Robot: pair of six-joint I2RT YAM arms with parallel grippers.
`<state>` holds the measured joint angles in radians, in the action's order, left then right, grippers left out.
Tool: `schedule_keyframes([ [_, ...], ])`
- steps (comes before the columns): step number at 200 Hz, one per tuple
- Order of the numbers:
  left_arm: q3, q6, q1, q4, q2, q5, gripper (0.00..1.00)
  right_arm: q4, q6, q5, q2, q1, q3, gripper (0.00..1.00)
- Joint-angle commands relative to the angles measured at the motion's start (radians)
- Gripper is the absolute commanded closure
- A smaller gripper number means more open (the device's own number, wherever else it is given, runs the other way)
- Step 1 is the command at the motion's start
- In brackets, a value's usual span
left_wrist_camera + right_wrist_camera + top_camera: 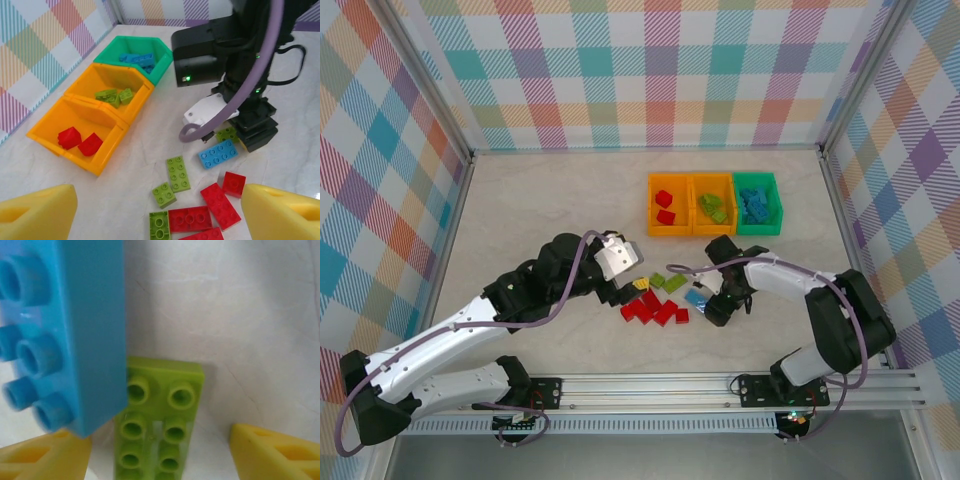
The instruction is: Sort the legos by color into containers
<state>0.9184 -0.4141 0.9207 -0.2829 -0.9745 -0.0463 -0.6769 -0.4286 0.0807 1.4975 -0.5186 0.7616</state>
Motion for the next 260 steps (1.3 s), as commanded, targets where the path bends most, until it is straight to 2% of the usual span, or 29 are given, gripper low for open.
schedule_keyframes([
  [1,-0.022,0.001,0.006,0.049,0.020,-0.062,0.12,0.019,-0.005,-0.009,0.059,-0.009,-0.029,0.37],
  [55,-0.056,-0.028,0.006,0.066,0.045,-0.277,0.00,0.018,-0.007,0.045,0.053,-0.024,-0.031,0.63],
  [75,-0.056,-0.032,0.006,0.063,0.054,-0.329,0.00,0.014,-0.010,0.057,0.030,-0.026,-0.021,0.75],
  [107,-0.050,-0.029,0.007,0.057,0.050,-0.411,0.00,0.031,0.025,0.101,-0.062,-0.022,0.003,0.78],
  [130,-0.037,0.009,0.012,0.055,0.043,-0.407,0.00,0.059,0.078,0.106,-0.159,-0.011,0.036,0.86],
  [150,-0.035,0.061,0.017,0.059,0.042,-0.347,0.00,0.105,0.125,0.111,-0.236,0.003,0.055,0.88],
  [165,-0.030,0.112,0.021,0.059,0.041,-0.299,0.00,0.143,0.154,0.116,-0.276,0.014,0.069,0.85],
  [198,0.013,0.305,0.026,0.022,0.000,-0.050,0.00,0.194,0.243,0.129,-0.286,0.063,0.140,0.83],
  [225,0.062,0.475,0.026,-0.079,-0.053,0.119,0.00,0.227,0.366,0.079,-0.189,0.145,0.254,0.84],
  [260,0.073,0.692,0.026,-0.180,-0.079,0.211,0.00,0.218,0.431,0.088,0.063,0.180,0.469,0.83],
])
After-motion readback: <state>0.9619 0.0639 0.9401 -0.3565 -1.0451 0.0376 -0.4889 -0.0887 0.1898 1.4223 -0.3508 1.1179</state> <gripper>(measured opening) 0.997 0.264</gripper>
